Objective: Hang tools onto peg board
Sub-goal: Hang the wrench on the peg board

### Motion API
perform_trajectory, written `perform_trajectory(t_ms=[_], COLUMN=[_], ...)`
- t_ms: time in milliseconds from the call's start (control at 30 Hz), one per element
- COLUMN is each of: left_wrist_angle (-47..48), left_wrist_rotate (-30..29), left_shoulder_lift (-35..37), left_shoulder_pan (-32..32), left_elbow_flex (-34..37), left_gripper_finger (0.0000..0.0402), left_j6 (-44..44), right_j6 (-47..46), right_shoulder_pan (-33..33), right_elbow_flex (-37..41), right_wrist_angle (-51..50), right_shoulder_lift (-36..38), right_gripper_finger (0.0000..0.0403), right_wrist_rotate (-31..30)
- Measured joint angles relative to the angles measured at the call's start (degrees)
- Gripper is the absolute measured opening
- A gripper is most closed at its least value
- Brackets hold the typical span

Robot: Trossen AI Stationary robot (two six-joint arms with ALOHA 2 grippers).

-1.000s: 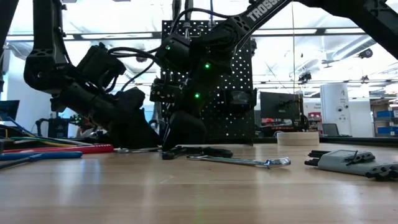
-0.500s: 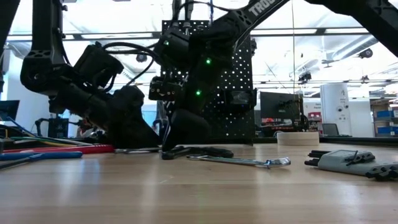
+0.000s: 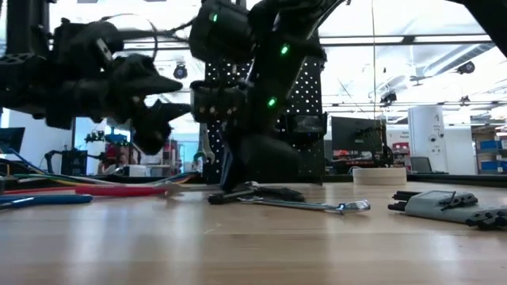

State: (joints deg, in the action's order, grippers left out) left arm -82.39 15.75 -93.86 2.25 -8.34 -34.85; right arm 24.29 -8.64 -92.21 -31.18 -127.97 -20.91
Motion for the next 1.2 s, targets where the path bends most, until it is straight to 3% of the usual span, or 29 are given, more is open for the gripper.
perform_trajectory(t_ms=[267,533,633,867,1000,1200], left_wrist_angle=[5.8,14.2,14.7,16.9,28.4,54.1], left_wrist_rotate=[-2.7,0.0,3.1,4.3,3.7,-5.3], left_shoulder_lift=[4.4,2.5,1.8,2.7,2.7,2.7], left_shoulder_pan=[-0.3,-2.1,-2.2,-2.1,-2.1,-2.7], left_elbow_flex=[2.4,-5.4,-7.7,-10.8,-14.6,-23.5], left_gripper_finger=[0.0154,0.0155,0.0155,0.0155,0.0155,0.0155], left_j6=[-0.2,1.3,3.0,5.9,7.7,12.8], right_j6=[0.2,1.6,0.3,-5.8,-5.8,-6.4], right_shoulder_pan=[-4.5,-8.5,-8.8,-7.5,-7.5,-7.5], right_elbow_flex=[0.0,-0.1,-0.1,-0.2,-0.2,-0.2], right_wrist_angle=[-4.3,-5.1,-6.3,-10.7,-10.7,-10.3], right_shoulder_lift=[4.7,8.5,9.8,11.8,12.1,12.1], right_gripper_finger=[0.0001,0.0001,0.0001,0.0001,0.0001,0.0001], right_wrist_rotate=[-6.6,-13.7,-12.8,-10.2,-9.1,-8.4])
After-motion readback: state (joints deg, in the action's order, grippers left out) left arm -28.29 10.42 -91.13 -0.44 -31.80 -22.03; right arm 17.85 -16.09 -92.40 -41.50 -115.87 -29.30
